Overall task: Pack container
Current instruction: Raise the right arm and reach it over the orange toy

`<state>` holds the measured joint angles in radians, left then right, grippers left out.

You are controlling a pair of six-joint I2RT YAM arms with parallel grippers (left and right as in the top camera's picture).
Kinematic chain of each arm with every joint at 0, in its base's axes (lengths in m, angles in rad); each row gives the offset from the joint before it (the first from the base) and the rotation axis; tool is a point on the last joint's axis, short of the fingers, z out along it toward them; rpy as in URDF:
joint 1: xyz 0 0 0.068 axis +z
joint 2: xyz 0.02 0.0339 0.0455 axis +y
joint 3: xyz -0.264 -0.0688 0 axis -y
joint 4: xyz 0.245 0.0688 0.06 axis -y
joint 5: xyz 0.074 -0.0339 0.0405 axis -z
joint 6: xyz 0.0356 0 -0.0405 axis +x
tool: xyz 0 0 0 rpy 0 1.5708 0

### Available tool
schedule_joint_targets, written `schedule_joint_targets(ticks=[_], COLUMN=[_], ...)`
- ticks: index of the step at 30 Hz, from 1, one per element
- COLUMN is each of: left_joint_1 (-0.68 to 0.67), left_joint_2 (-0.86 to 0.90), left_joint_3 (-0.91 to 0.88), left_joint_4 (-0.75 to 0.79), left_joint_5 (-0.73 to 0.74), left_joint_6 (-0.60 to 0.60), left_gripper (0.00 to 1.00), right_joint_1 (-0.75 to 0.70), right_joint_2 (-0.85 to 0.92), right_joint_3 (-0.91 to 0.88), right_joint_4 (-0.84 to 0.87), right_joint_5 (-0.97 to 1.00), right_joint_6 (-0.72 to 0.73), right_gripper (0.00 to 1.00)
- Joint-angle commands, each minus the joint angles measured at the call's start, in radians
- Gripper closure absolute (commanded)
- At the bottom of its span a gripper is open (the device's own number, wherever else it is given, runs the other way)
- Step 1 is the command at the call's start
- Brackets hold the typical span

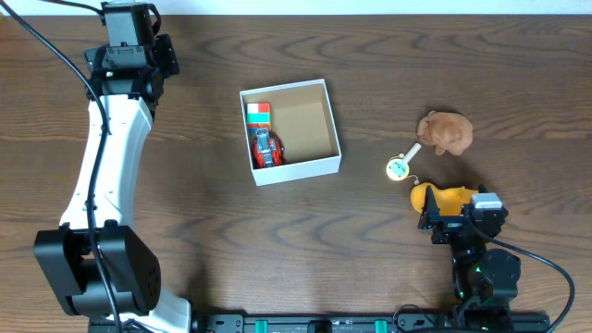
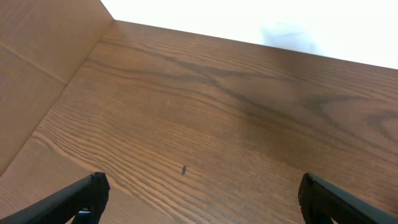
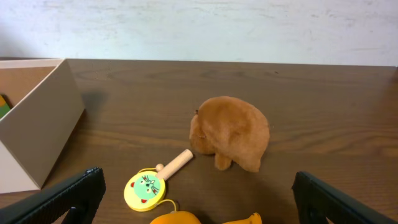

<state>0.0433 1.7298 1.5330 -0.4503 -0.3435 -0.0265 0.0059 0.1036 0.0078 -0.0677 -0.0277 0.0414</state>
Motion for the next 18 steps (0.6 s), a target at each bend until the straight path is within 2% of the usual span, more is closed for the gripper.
schedule_joint_targets(ticks=[1, 8, 10, 12, 15, 18], left_joint_1=[0.000, 0.000, 0.000, 0.000, 0.000, 0.000], left_joint_2=[-0.018, -0.018, -0.018, -0.018, -0.018, -0.018], left_joint_3=[0.018, 0.018, 0.018, 0.018, 0.018, 0.018], left_joint_4=[-0.006, -0.006, -0.006, -0.006, -0.006, -0.006], left_joint_5=[-0.009, -0.009, -0.009, -0.008, -0.009, -0.008], left_joint_6=[-0.005, -0.005, -0.005, -0.005, -0.005, -0.005], left_gripper=[0.02, 0.02, 0.02, 0.02, 0.02, 0.02], right_joint_1=[-0.008, -0.008, -0.009, -0.009, -0.009, -0.009], right_joint_2=[-0.003, -0.003, -0.003, -0.003, -0.003, 0.042], right_joint_3=[-0.002, -0.002, -0.002, -0.002, 0.008, 0.100], right_joint_4=[-0.003, -0.003, -0.002, 0.048, 0.164, 0.138], right_joint_5=[-0.006, -0.006, 0.058, 0.149, 0.130, 0.141], right_joint_6=[0.006, 0.006, -0.019, -0.027, -0.019, -0.038], right_gripper=[0.01, 0.01, 0.01, 0.01, 0.01, 0.01])
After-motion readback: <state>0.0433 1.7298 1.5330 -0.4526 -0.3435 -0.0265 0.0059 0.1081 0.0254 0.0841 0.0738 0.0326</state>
